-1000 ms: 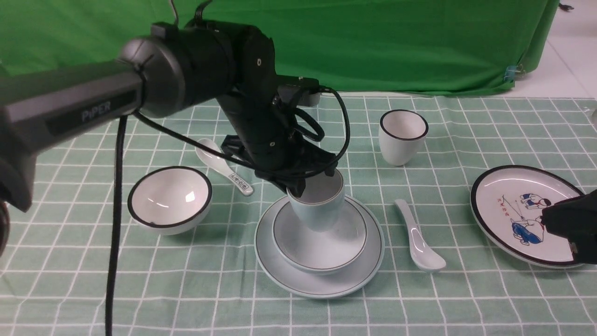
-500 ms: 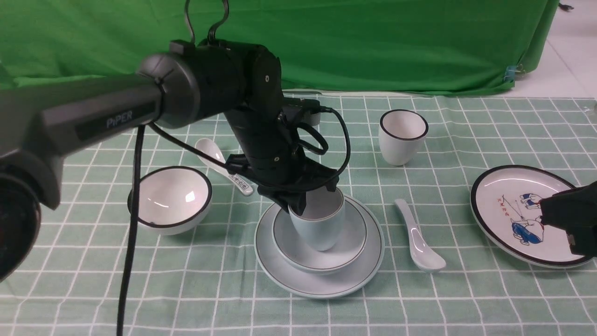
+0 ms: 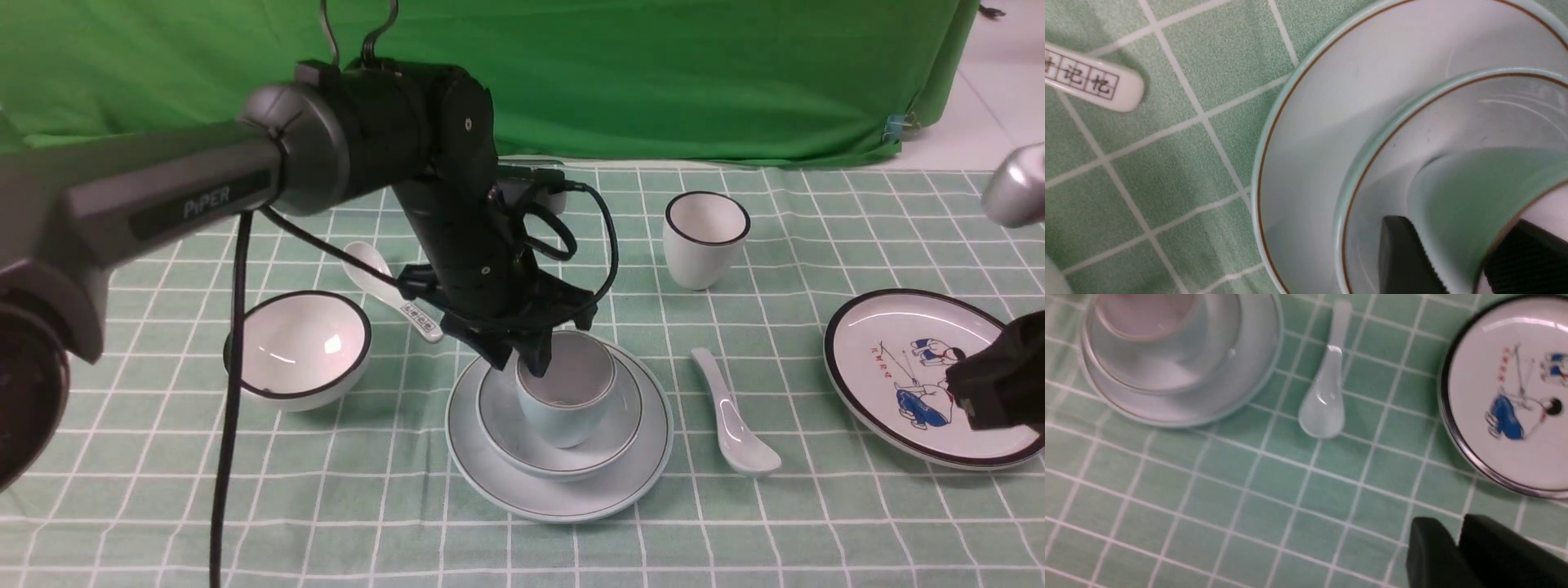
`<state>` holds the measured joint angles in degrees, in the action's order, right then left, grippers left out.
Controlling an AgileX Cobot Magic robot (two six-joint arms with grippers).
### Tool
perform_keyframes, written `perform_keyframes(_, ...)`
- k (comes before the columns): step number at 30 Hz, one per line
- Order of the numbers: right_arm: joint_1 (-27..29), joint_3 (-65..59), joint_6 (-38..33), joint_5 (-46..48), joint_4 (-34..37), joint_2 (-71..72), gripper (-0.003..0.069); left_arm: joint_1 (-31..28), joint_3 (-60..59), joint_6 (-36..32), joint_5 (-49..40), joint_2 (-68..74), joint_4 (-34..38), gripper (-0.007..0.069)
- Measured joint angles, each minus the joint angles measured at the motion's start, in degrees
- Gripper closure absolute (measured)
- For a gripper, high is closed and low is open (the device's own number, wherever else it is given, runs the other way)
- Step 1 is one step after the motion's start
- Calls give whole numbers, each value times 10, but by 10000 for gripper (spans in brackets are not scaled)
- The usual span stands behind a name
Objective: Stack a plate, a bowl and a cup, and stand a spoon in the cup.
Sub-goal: Use the left arm to put the blue teacup into the blue rice bowl in the middle, then use the right arm to grab a blue soup spoon
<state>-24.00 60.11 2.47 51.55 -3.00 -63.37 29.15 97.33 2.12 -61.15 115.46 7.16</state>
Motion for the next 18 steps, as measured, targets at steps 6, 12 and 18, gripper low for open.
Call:
perform_keyframes(6, 12, 89, -3, 29, -2, -110, 496, 0, 11, -2, -30, -51, -22, 370)
perform_keyframes(12, 14, 174, -8, 25, -2, -260, 372, 0, -20, -2, -56, -150, -66, 583)
perform_keyframes(18, 20, 249, -15, 5, 3, -413, 267, 0, -171, 4, -19, -299, -72, 616)
